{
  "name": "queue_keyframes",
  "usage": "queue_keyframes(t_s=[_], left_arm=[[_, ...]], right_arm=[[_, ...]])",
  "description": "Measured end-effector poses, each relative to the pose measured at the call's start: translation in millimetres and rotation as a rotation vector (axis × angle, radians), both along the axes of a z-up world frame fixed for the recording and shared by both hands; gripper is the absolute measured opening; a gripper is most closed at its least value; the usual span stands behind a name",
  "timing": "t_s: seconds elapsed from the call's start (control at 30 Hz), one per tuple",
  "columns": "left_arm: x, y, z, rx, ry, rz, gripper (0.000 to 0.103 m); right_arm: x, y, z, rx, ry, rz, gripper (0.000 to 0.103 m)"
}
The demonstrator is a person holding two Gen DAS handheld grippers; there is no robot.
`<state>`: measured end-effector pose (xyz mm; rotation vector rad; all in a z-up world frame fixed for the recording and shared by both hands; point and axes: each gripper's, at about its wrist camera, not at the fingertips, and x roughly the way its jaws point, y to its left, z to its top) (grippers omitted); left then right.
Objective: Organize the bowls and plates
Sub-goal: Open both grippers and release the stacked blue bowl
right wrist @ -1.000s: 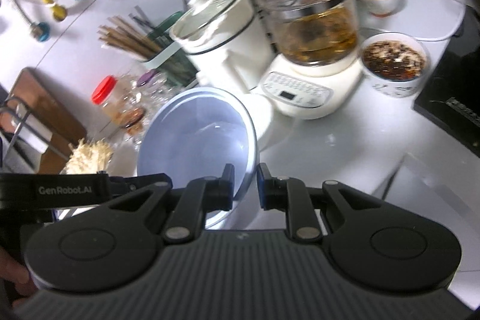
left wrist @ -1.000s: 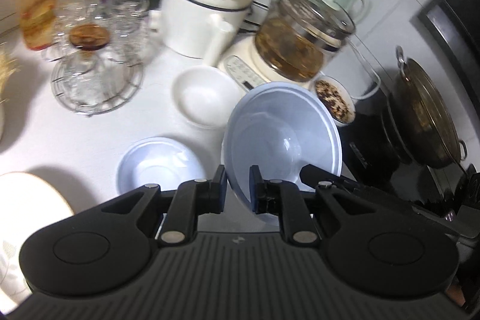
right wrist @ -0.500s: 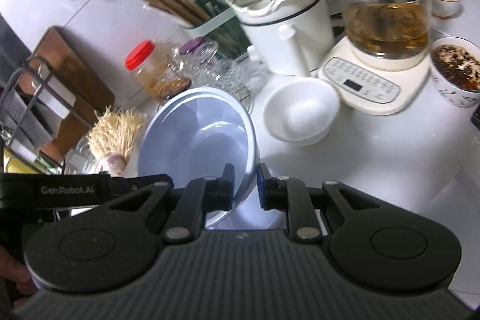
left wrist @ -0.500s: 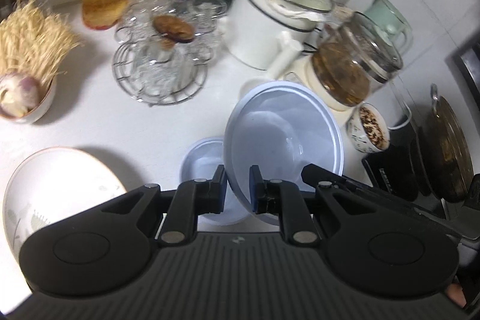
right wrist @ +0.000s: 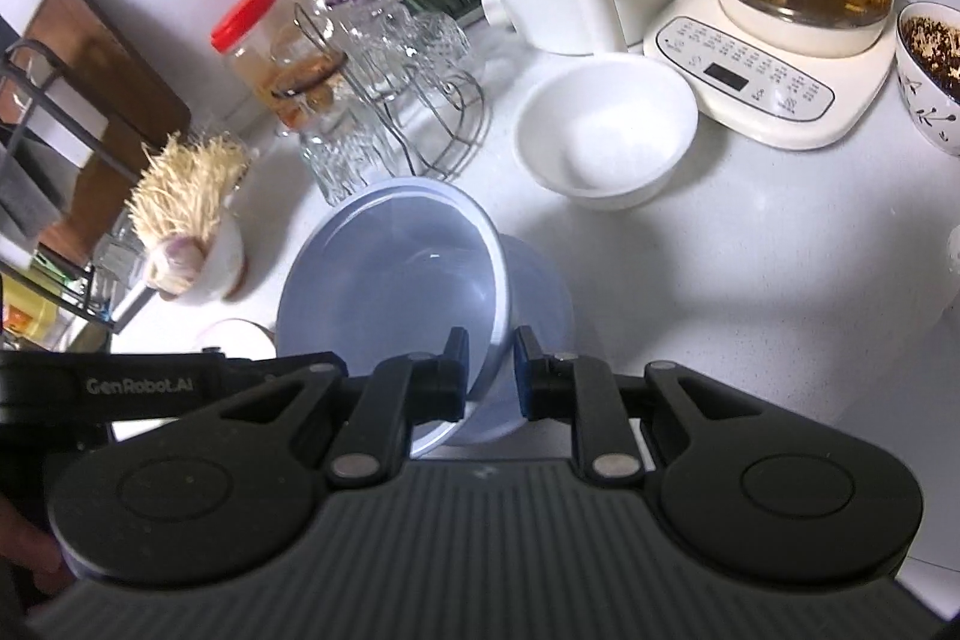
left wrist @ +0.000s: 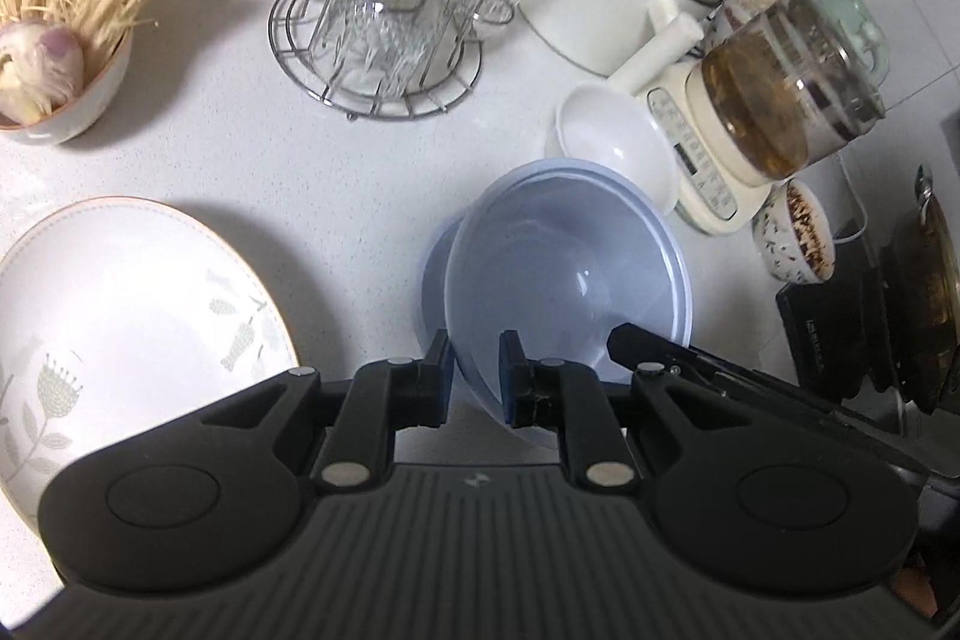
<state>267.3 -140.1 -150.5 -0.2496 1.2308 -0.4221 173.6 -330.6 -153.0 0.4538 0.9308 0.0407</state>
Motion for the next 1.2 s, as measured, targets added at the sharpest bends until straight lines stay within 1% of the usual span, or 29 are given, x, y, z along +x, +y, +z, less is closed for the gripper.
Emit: queue_keyframes(t_s=[0.33,0.47,0.53,0.57,0.6,0.73,0.87,1.07,1.2], left_arm=[[9,-8,-15,-0.006,0.001,0.024,0.017],[9,-9,-16,0.020,-0.005,0.030,0.017],[8,-8,-14,0.019,-0.005,0.041,0.018],[7,-7,-12,0.025,-0.013,0.046,0.018],[6,-7,-9,0.031,-0.021,0.051,0.018],[1,-8,8,0.036,-0.053,0.053,0.018],[-6,-13,32,0.046,-0.114,0.021,0.019],[-16,-19,68,0.055,-0.216,-0.035,0.025],[-26,-21,84,0.061,-0.272,-0.071,0.026]], right_arm=[[3,-8,-15,0.000,-0.011,-0.019,0.021],[1,-10,-14,-0.017,-0.030,-0.015,0.021],[0,-14,-13,-0.012,-0.031,-0.020,0.027],[-1,-16,-11,-0.015,-0.038,-0.025,0.033],[-3,-17,-9,-0.020,-0.048,-0.031,0.036],[-8,-22,6,-0.031,-0.081,-0.044,0.036],[-15,-22,25,-0.052,-0.121,-0.051,0.036],[-31,-19,51,-0.091,-0.189,-0.069,0.036],[-41,-16,62,-0.106,-0.223,-0.089,0.036]])
